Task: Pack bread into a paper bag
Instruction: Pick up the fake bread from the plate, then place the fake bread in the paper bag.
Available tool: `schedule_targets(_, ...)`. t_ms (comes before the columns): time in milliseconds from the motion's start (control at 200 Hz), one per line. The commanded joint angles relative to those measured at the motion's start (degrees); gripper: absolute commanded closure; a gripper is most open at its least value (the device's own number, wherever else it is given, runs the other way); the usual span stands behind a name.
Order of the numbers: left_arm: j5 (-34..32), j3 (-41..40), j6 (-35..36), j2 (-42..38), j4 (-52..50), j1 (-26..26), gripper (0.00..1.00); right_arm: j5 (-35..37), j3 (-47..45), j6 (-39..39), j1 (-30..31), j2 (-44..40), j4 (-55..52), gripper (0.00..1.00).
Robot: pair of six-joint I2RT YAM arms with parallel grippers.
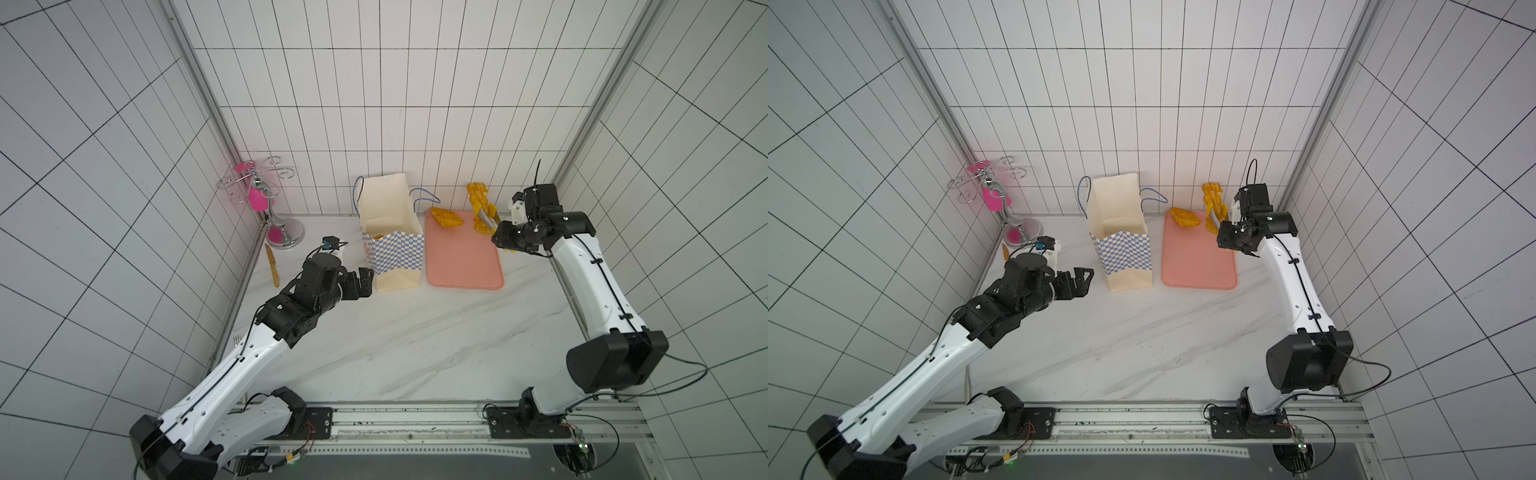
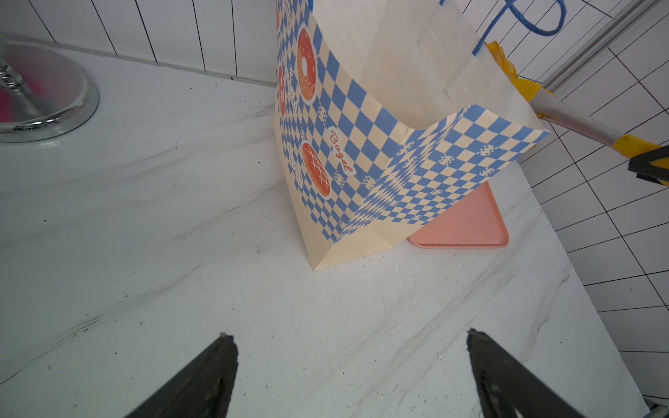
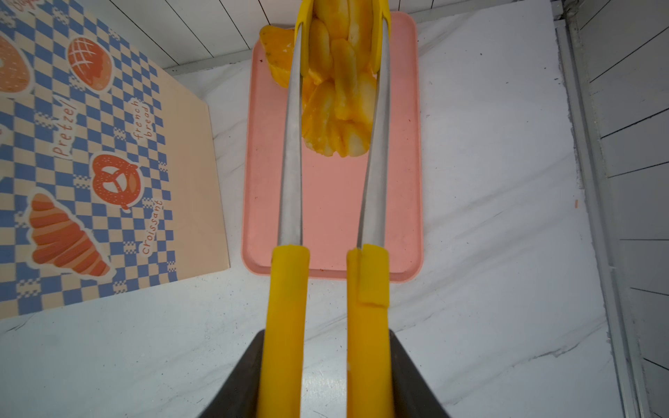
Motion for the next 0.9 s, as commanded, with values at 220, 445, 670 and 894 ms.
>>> schedule_targets(220, -0.23, -0.10, -0.33, -0.36, 0.11, -0.64, 0.01, -16.68, 18.32, -1.93, 0.09, -3.63, 0.52, 0.63)
schedule_targets(445, -0.62, 0.24, -0.31, -0.35, -0.34, -0.80, 0.01, -29.77, 22.93, -0.45, 0.74, -2.25, 1.95, 0.62)
schedule_targets(670, -1.04, 0.17, -0.16, -0.85, -0.85, -0.97, 0.01, -37.36, 25.11, 0.66, 4.52, 0.94, 4.50, 0.61)
schedule_targets(894, -1.98, -0.18, -0.07, -1.96, -1.74, -1.04, 0.01, -38.75, 28.21, 1.23, 7.90, 5.59, 4.66, 0.61)
